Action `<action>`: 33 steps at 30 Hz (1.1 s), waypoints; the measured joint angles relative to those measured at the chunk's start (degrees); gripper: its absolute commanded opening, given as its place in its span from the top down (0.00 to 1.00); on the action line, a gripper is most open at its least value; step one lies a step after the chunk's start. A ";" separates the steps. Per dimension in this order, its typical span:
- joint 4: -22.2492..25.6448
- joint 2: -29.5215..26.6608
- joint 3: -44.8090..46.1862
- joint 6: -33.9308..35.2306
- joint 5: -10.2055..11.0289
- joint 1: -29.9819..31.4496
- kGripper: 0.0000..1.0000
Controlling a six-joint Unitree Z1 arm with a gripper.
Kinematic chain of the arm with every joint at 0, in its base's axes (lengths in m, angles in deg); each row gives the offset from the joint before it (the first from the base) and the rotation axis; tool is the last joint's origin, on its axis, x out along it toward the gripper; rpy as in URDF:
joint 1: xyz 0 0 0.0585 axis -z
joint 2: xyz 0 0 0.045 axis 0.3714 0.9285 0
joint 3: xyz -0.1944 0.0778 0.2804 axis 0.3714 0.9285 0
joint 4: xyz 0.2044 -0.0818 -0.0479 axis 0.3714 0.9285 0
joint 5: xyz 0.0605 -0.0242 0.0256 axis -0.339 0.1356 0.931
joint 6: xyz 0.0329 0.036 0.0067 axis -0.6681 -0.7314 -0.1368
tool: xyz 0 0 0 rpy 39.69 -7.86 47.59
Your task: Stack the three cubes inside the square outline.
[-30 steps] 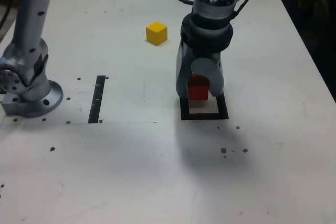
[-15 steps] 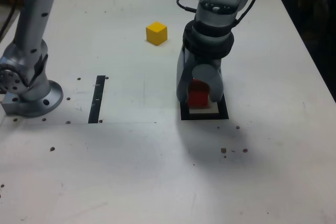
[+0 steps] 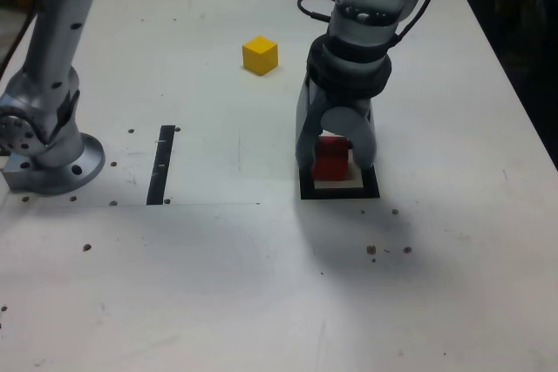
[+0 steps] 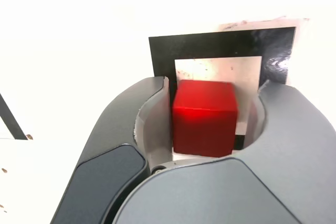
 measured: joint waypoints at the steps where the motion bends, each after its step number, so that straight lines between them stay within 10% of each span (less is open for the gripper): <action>1: -0.06 -0.17 0.00 -0.01 -0.01 0.00 0.01; 8: -1.25 -0.30 0.39 -0.01 -0.91 -0.01 0.01; 14: 3.28 -6.02 1.52 -0.36 3.01 -3.07 0.01; 26: 7.36 -22.88 6.93 -16.76 6.37 -24.87 0.01; 33: 6.70 -19.47 5.64 -20.07 6.35 -38.29 0.01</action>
